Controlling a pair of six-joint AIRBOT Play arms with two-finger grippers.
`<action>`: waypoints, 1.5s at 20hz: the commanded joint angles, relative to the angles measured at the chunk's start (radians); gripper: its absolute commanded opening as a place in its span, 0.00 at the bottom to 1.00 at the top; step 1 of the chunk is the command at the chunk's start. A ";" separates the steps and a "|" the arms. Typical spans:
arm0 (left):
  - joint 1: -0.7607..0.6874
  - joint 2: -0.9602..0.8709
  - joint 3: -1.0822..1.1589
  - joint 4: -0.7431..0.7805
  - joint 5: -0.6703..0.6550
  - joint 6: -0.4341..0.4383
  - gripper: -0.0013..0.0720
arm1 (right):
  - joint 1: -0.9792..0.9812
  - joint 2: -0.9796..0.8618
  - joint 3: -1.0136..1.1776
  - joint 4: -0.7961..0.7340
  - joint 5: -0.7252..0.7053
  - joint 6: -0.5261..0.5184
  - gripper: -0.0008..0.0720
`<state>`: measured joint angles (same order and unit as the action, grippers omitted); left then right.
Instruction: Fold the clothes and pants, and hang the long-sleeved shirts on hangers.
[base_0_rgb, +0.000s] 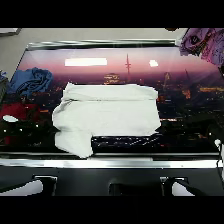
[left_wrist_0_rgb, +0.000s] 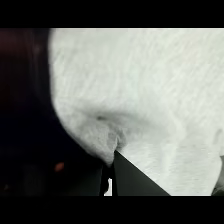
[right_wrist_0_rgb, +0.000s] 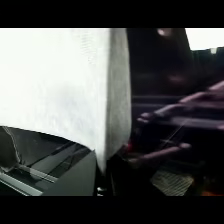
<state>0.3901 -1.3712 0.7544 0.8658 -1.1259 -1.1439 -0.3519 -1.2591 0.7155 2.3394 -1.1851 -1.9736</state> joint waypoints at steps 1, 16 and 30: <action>-0.029 0.028 0.113 -0.058 -0.003 -0.010 0.04 | 0.040 0.029 0.088 0.023 0.014 0.021 0.05; -0.065 0.317 1.307 0.431 -0.150 -0.399 0.04 | 0.155 0.262 1.275 -0.249 -0.054 0.341 0.05; -0.066 0.466 1.112 0.473 -0.205 -0.456 0.04 | 0.155 0.306 1.276 -0.415 -0.154 0.555 0.05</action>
<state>0.3248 -0.8421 1.9182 1.4040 -1.3045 -1.6524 -0.1967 -0.8612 1.9900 1.9556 -1.2728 -1.4742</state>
